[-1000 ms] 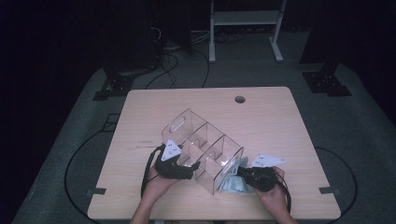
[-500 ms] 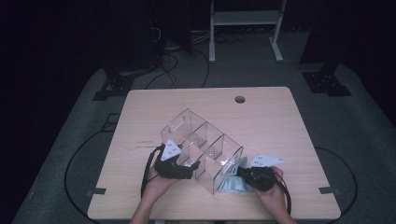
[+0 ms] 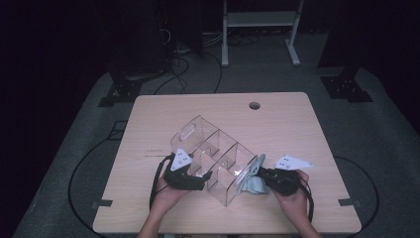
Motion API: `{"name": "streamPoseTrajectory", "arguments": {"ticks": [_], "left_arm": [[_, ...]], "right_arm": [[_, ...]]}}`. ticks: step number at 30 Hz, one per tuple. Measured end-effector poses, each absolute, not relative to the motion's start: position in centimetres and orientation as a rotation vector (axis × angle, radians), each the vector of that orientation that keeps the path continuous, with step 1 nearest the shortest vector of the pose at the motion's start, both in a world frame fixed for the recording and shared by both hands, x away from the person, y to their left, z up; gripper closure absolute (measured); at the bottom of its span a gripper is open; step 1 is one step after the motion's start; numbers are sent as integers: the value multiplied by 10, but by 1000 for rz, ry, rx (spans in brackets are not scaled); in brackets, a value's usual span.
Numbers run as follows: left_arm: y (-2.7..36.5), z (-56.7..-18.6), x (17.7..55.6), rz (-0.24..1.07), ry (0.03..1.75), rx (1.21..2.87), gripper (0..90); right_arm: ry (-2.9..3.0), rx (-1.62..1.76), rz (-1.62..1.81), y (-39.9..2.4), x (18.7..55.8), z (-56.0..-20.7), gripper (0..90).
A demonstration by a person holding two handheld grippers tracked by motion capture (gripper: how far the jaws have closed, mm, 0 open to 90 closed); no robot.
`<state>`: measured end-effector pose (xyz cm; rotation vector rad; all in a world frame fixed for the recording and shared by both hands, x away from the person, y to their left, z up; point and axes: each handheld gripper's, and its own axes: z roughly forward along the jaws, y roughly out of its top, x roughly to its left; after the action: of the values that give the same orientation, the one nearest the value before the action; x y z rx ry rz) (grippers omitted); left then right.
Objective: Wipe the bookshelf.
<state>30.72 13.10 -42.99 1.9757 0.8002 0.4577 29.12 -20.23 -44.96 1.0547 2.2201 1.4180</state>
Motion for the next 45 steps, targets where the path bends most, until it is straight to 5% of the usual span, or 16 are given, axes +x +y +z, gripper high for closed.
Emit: {"name": "streamPoseTrajectory", "arguments": {"ticks": [11, 45], "left_arm": [[131, -430, 307, 457, 800, 1978, 95], [131, -429, 307, 464, 800, 1978, 95]], "right_arm": [[2307, 1134, 1333, -202, 300, -484, 859], [2421, 908, 1474, -162, 255, -460, 859]]}}
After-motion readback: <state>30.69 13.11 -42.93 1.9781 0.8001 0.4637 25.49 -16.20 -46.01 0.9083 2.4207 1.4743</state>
